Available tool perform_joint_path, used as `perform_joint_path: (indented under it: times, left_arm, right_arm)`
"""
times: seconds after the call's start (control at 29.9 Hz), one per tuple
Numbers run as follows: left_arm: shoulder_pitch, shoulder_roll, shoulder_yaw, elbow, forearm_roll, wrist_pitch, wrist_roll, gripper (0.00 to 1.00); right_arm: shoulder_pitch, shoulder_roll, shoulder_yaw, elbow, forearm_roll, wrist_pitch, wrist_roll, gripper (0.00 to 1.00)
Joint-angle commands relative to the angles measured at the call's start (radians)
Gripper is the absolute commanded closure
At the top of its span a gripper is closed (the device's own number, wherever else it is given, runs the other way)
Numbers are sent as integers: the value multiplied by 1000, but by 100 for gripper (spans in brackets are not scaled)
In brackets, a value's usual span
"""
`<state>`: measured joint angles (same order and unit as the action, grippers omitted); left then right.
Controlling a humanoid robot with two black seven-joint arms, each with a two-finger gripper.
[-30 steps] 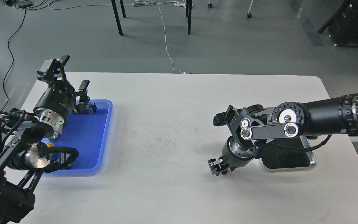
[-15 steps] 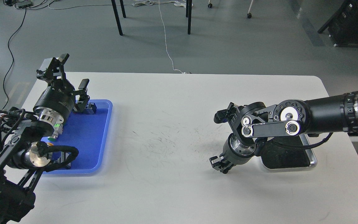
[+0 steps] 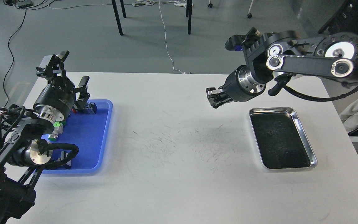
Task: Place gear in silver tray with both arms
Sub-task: 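Lift the gear with the right gripper toward the silver tray, then lower the gear into the silver tray and open the right gripper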
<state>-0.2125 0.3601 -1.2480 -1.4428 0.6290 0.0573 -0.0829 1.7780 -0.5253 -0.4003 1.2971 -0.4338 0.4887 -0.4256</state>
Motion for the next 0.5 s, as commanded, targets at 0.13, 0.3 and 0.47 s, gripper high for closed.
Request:
perform_joint_path:
  times: [0.13, 0.3, 0.47]
  left_arm:
    - [-10, -7, 2, 4, 0, 1, 2, 2]
    - [-27, -7, 12, 5, 0, 3, 6, 2]
    - [-34, -3, 16, 7, 0, 9, 11, 2]
  right_arm:
    - [-116, -333, -11, 31, -167, 0, 7, 98]
    - [-273, -367, 18, 44, -209, 0, 7, 99]
    - [-383, -361, 41, 76, -261, 0, 7, 99]
